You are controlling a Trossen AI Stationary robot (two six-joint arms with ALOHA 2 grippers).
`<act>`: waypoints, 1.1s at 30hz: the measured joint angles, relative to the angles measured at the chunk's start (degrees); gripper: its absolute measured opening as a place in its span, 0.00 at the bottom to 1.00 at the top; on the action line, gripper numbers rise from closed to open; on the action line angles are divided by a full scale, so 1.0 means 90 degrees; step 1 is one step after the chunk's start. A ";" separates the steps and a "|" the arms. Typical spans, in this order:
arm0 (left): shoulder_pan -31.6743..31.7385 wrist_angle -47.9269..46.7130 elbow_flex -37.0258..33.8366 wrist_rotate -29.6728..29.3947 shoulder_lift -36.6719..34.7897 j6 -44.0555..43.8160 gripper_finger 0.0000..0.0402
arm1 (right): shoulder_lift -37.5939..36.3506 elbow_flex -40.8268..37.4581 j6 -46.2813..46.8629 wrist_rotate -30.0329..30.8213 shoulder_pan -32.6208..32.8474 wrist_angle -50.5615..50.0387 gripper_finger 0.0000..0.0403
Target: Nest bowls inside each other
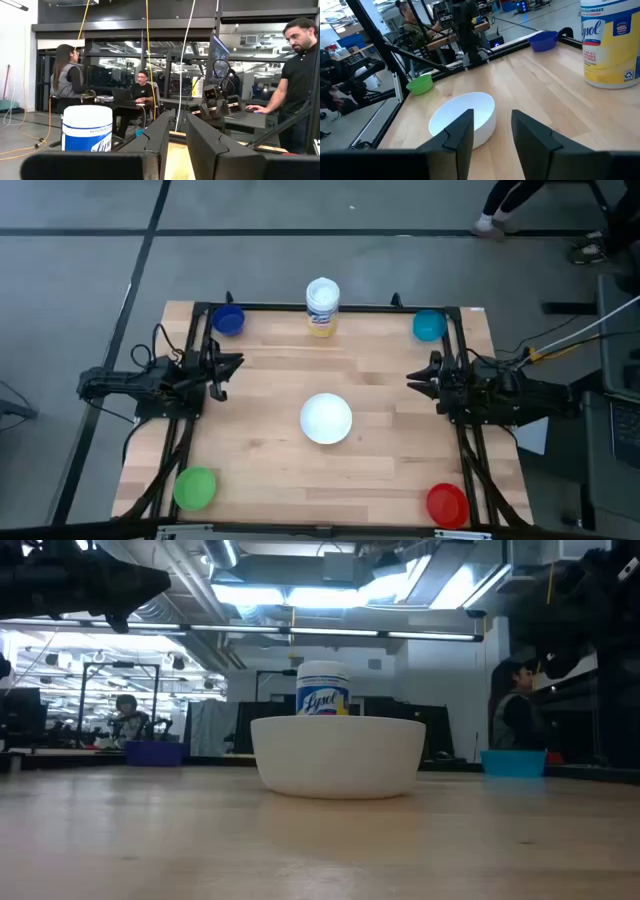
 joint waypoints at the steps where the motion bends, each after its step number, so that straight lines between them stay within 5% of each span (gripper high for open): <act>1: 0.0002 0.0000 0.0000 0.0000 0.0000 0.0000 0.15 | 0.0000 0.0000 0.0001 0.0000 0.0000 -0.0001 0.32; 12: -0.0003 0.0216 0.0002 0.0022 0.0000 -0.0134 0.15 | 0.0000 0.0000 -0.0362 0.0988 0.0000 0.0793 0.29; 23: -0.0012 0.0481 0.0000 0.0163 0.0000 -0.1828 0.15 | 0.0000 0.0000 0.0396 0.1498 0.0000 0.2837 0.25; 33: -0.0012 0.0406 0.0057 -0.0592 0.0108 -0.3926 0.15 | 0.0142 0.0005 0.1404 0.2559 -0.0003 0.4292 0.23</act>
